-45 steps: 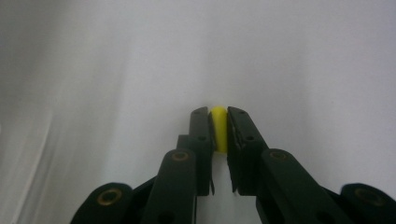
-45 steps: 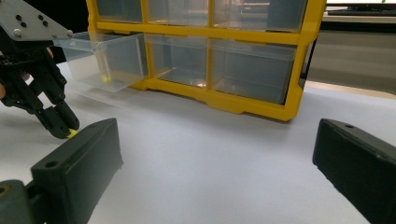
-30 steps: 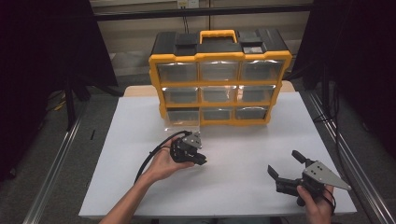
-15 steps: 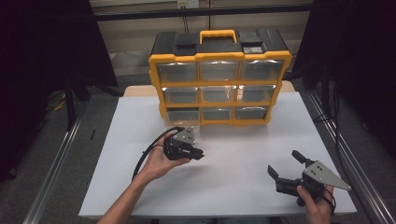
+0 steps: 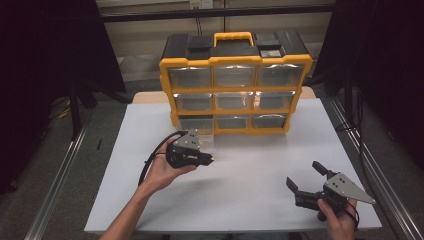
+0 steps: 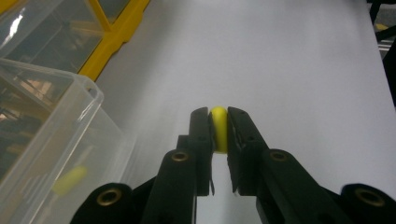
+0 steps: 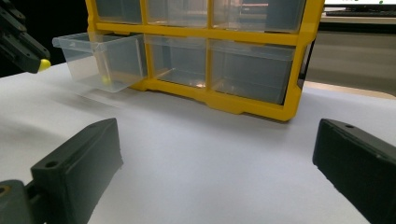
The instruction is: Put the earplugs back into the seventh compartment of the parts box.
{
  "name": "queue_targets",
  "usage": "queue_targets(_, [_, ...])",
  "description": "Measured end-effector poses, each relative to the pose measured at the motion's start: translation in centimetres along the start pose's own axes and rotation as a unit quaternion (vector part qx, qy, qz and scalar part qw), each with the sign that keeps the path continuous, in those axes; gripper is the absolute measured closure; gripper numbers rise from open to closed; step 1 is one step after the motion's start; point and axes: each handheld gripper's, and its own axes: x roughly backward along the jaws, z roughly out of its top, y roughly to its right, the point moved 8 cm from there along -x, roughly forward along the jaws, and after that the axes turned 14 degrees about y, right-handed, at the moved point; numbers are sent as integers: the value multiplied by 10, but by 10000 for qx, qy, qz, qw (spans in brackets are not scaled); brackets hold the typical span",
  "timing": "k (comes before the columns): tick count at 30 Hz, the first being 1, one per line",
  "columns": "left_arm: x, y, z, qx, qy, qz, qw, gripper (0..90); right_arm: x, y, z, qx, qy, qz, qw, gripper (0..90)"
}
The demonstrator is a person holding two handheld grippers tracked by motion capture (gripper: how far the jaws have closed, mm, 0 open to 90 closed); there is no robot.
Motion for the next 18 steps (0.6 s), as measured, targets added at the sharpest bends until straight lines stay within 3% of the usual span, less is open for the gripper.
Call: queue_targets(18, [31,-11,15,113,435,232,9987,811,0,0,0,8,5,-5,10000,10])
